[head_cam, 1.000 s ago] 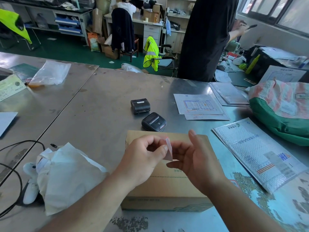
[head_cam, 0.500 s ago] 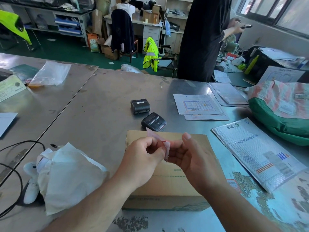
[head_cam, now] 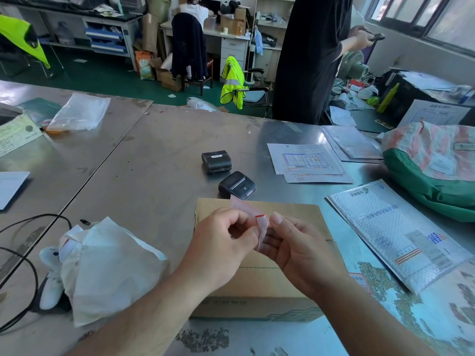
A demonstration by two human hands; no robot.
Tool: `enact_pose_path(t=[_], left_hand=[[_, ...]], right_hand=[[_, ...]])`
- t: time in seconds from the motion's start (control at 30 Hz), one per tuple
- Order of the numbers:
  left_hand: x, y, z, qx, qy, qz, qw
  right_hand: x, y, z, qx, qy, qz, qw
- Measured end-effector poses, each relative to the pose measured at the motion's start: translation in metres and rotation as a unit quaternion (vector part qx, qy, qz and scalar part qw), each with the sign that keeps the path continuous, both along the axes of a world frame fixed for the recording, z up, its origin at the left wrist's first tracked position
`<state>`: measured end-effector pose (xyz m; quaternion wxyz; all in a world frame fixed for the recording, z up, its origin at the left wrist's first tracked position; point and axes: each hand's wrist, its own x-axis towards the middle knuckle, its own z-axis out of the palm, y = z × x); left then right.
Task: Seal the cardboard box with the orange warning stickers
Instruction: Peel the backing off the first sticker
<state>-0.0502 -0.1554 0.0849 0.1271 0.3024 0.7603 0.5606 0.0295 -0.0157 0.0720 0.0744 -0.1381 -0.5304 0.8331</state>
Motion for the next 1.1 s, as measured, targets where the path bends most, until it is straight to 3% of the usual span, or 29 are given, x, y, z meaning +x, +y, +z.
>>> enact_pose_path(t=[0.33,0.53,0.8,0.9,1.1], left_hand=[[-0.001,-0.002,-0.002,-0.011,-0.035,-0.02,0.999],[-0.004,-0.006,-0.008,0.028,-0.196,-0.062,0.978],[-0.016,-0.011,-0.015,0.148,-0.427,-0.045,0.891],[-0.022,-0.014,-0.017,0.166,-0.45,-0.02,0.877],[-0.019,-0.014,-0.017,0.154,-0.432,-0.039,0.888]], right_hand=[[0.004,0.003,-0.003,0.0,-0.008,-0.006,1.0],[0.006,0.003,-0.005,0.057,-0.05,-0.035,0.997],[0.007,0.005,0.0,0.048,-0.066,-0.118,0.99],[0.008,0.009,0.001,0.024,-0.063,-0.139,0.988],[0.006,0.002,0.003,0.064,-0.048,-0.103,0.991]])
